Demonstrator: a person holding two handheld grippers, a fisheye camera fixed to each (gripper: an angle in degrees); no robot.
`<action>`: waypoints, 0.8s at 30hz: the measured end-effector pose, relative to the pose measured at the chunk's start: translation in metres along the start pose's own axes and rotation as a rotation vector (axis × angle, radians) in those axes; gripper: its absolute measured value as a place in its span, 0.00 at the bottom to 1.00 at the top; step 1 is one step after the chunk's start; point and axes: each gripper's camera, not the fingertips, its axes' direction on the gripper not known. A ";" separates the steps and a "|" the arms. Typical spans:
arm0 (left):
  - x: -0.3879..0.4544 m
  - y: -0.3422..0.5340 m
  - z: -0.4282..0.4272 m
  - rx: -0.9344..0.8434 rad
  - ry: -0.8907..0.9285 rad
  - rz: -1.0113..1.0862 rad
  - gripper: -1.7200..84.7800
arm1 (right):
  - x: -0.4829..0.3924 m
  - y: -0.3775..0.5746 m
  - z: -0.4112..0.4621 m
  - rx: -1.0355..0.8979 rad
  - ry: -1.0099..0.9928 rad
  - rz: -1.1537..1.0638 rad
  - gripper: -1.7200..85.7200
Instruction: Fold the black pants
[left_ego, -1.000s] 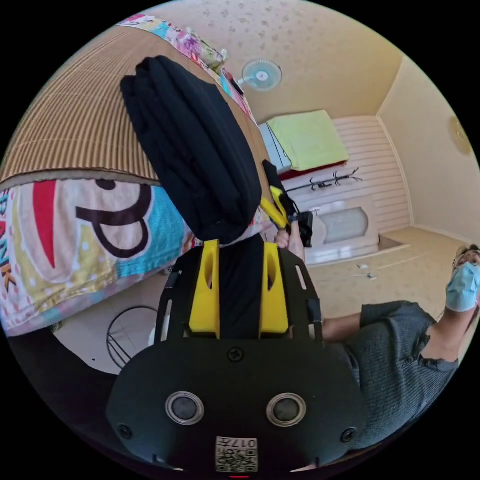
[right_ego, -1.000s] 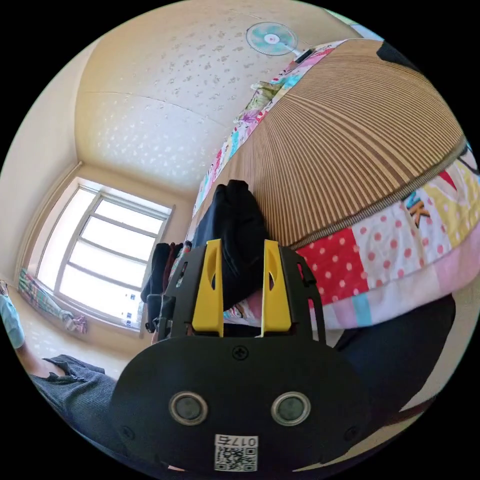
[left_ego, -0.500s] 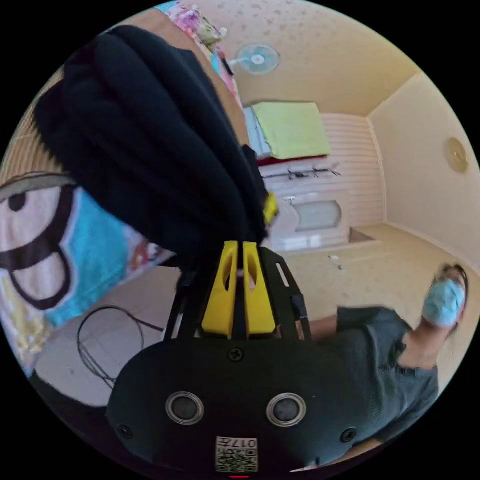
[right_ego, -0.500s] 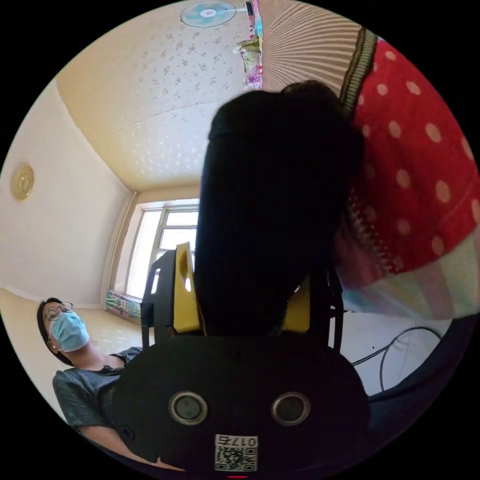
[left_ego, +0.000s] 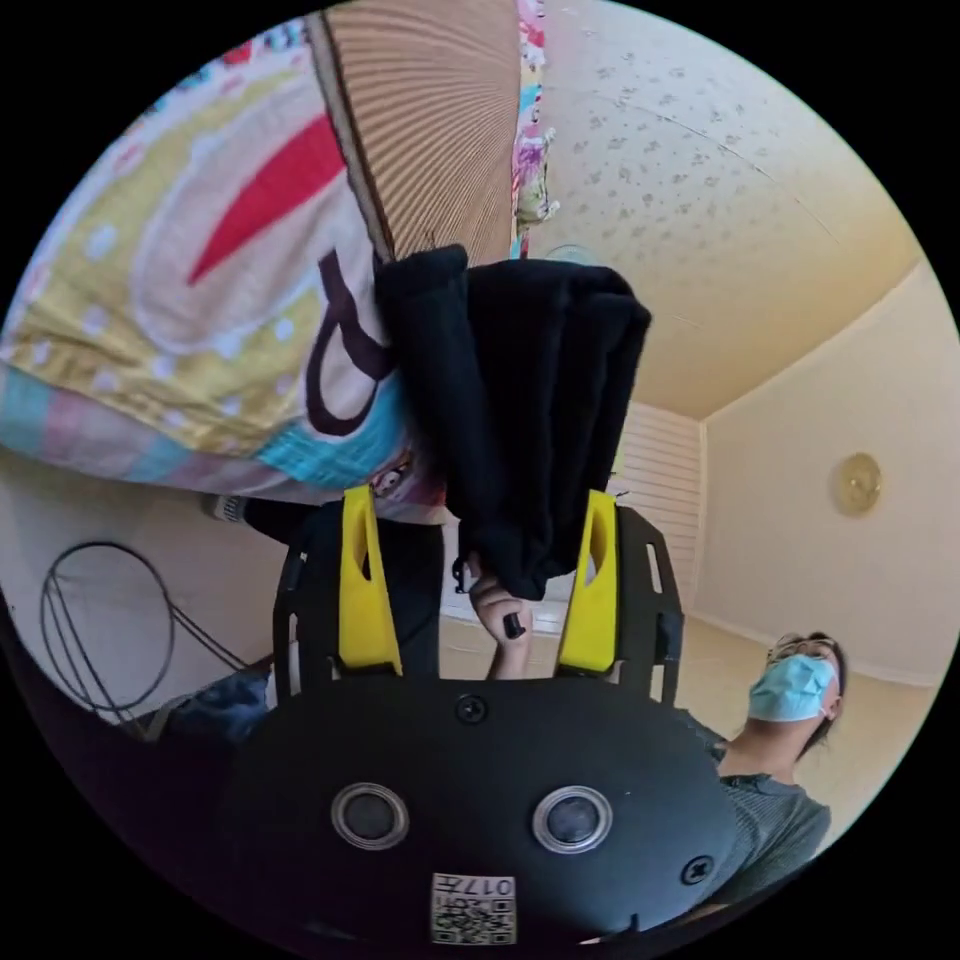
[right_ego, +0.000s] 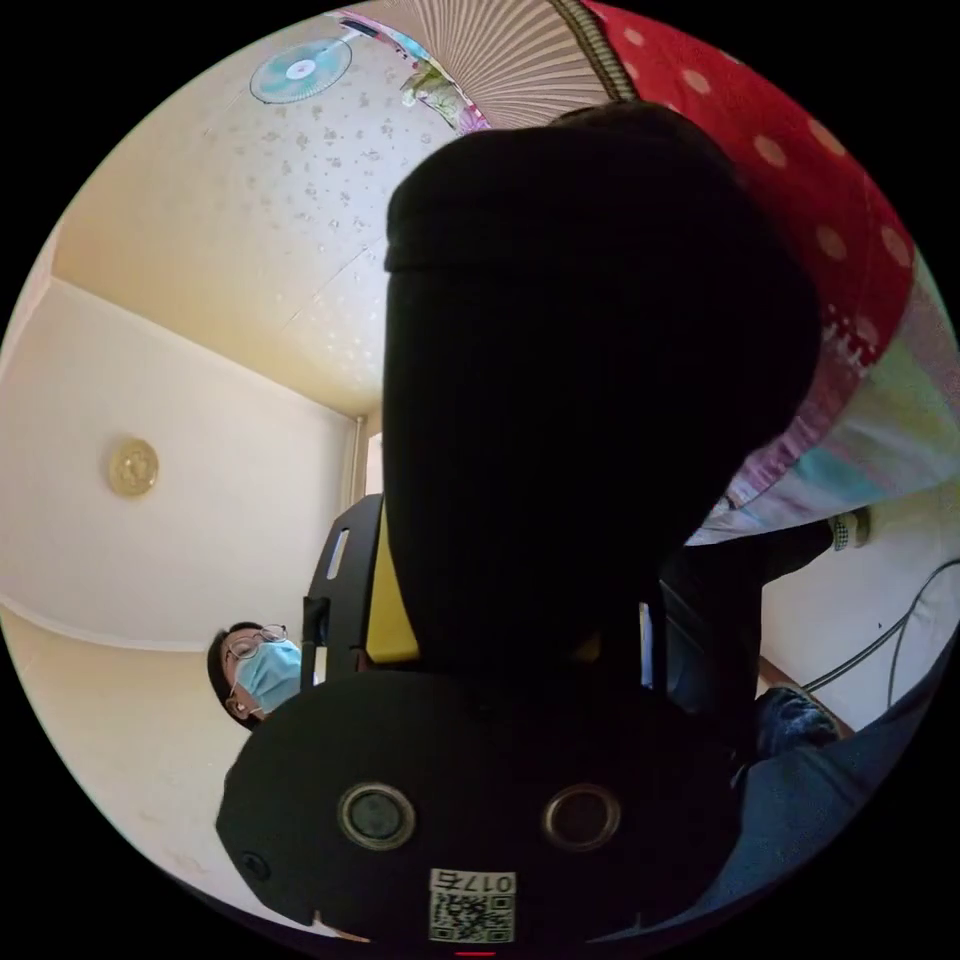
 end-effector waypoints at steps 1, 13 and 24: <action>-0.007 -0.006 0.020 -0.027 0.094 -0.002 0.30 | -0.008 0.002 -0.002 -0.014 0.018 -0.035 0.21; 0.173 -0.042 0.338 -0.492 0.253 0.506 0.21 | -0.224 -0.022 -0.083 -0.027 0.055 -0.922 0.19; 0.151 0.070 0.520 -1.128 -0.644 0.659 0.15 | -0.340 -0.133 -0.278 0.177 0.366 -0.833 0.21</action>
